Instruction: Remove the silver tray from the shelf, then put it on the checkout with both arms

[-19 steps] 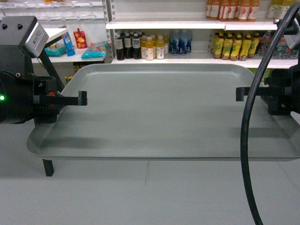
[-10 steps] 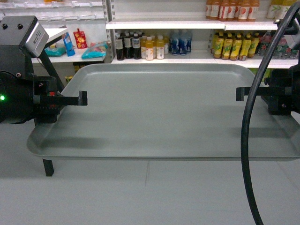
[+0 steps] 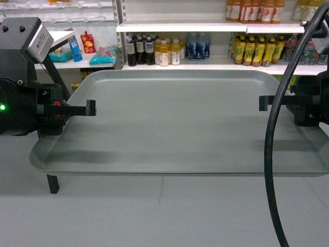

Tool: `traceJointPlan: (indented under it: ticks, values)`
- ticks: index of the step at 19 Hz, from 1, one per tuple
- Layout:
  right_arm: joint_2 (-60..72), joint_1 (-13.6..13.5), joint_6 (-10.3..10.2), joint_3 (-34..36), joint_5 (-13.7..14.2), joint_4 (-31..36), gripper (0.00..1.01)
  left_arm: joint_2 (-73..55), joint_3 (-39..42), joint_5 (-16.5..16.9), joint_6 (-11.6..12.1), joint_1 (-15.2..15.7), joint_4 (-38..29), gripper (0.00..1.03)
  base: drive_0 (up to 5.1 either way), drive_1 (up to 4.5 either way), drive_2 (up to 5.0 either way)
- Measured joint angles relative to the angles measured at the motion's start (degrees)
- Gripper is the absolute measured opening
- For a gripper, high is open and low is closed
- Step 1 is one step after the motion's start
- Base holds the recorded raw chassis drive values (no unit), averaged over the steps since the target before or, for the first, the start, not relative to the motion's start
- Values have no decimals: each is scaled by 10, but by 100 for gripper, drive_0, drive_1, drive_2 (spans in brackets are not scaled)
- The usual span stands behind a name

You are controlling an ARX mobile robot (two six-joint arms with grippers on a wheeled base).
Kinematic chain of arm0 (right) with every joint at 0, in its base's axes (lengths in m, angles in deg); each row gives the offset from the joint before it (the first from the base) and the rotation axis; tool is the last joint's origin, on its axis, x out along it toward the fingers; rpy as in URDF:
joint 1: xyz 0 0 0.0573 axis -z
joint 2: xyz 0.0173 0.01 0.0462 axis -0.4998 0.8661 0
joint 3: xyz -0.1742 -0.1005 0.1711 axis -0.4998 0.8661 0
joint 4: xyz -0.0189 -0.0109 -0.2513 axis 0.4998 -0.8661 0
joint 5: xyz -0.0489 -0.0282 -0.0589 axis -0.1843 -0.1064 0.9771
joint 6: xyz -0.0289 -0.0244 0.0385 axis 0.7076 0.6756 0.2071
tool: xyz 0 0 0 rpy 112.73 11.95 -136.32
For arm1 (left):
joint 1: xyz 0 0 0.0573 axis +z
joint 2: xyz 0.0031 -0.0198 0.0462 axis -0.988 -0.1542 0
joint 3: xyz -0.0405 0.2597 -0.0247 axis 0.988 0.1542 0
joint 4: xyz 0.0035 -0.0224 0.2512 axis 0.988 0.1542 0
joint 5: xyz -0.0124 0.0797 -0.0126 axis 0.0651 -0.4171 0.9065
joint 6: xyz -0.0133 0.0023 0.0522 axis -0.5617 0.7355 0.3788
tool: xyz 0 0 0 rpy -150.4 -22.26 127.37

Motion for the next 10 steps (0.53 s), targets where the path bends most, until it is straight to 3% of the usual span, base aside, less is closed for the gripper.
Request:
traceJointPlan:
  ticks: [10]
  values:
    - [0,0,0,0,0,0,3,0,0,0,0,0,0,3,0,0,0]
